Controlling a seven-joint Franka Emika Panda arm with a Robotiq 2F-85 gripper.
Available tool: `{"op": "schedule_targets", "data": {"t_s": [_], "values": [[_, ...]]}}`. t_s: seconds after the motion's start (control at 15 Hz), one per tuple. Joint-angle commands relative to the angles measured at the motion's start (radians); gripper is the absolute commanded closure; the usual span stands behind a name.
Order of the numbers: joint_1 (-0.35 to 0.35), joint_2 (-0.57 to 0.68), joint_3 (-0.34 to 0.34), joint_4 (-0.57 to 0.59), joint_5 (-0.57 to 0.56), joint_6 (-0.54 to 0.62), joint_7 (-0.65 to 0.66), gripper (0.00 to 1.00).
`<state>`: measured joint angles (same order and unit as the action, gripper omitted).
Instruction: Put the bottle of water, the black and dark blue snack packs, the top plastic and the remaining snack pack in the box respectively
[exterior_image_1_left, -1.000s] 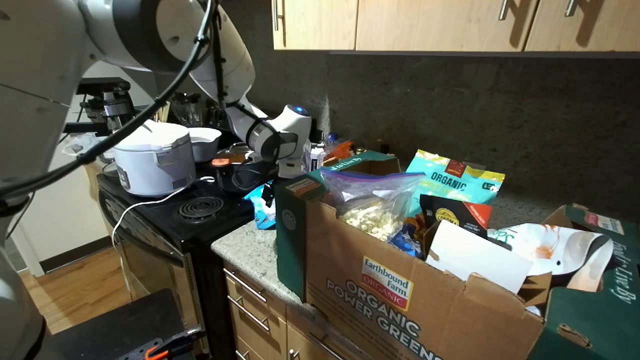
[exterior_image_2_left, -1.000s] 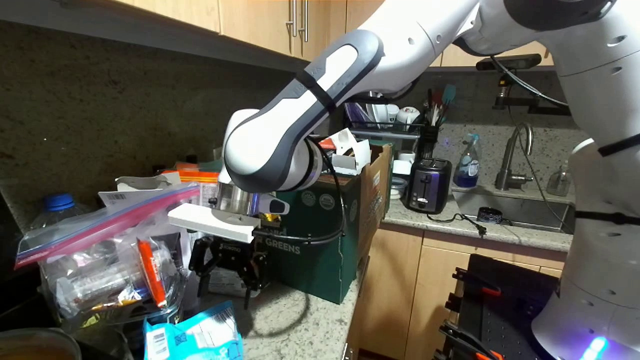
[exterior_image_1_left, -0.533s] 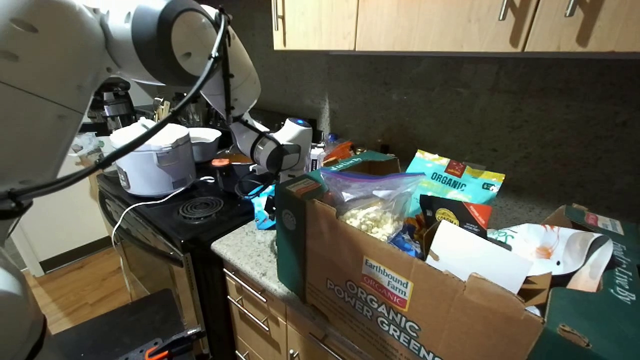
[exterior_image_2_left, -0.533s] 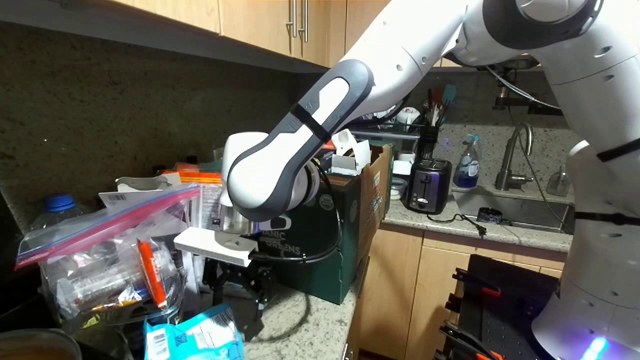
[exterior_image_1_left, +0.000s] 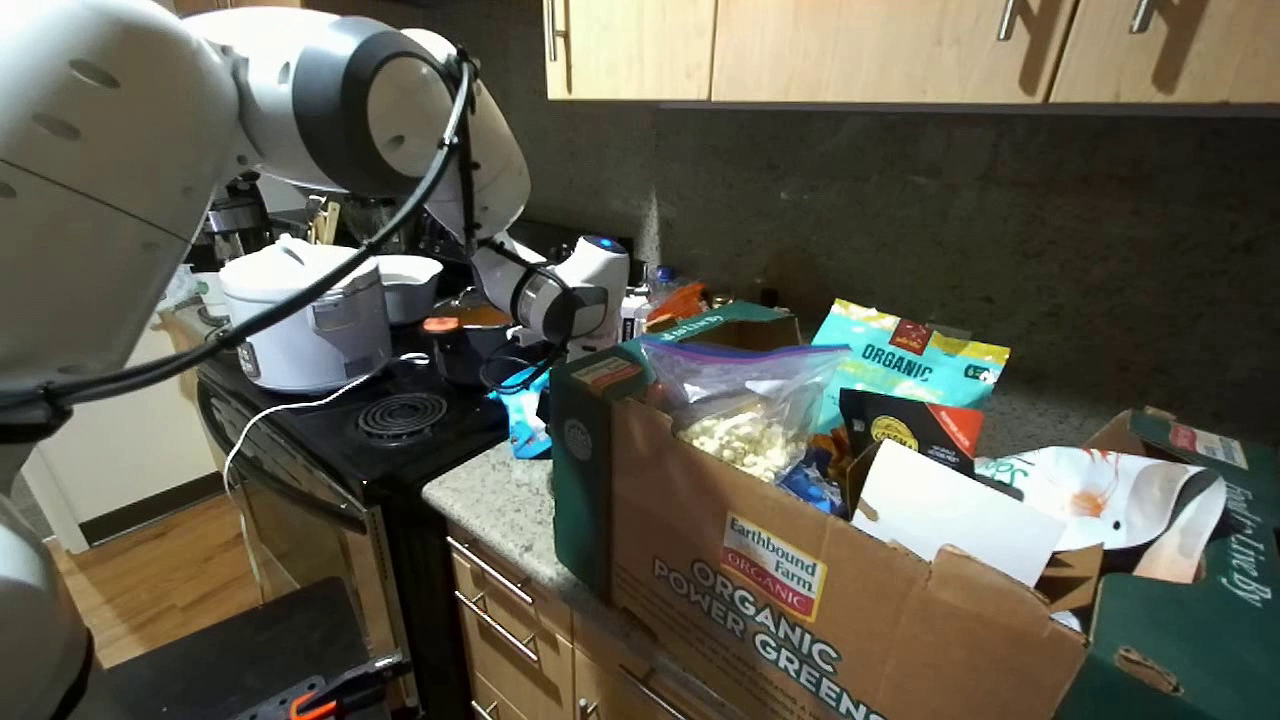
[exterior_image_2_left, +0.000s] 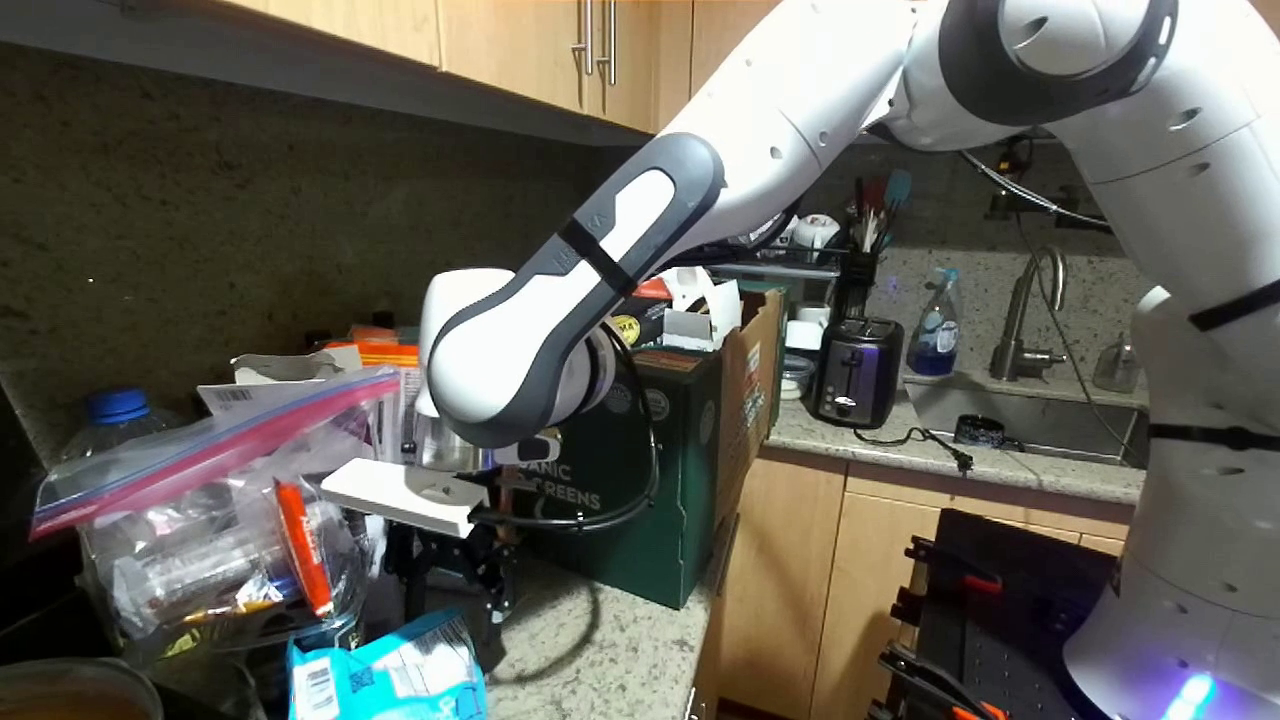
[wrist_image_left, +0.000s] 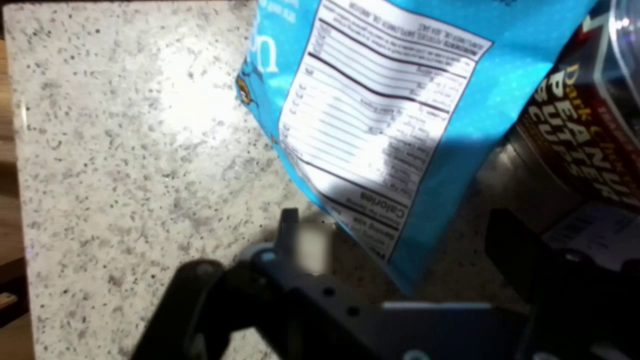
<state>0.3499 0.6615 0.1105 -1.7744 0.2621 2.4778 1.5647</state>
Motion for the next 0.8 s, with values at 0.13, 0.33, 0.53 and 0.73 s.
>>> {"op": "schedule_targets", "data": {"t_s": [0.13, 0.33, 0.53, 0.73], "values": [[-0.005, 0.052, 0.024, 0.1, 0.006, -0.108, 0.003, 0.51], [-0.006, 0.069, 0.026, 0.128, 0.008, -0.148, 0.0, 0.74], [-0.001, 0.061, 0.026, 0.138, 0.004, -0.173, 0.002, 0.97], [0.006, 0.025, 0.031, 0.126, -0.001, -0.189, 0.001, 1.0]]}}
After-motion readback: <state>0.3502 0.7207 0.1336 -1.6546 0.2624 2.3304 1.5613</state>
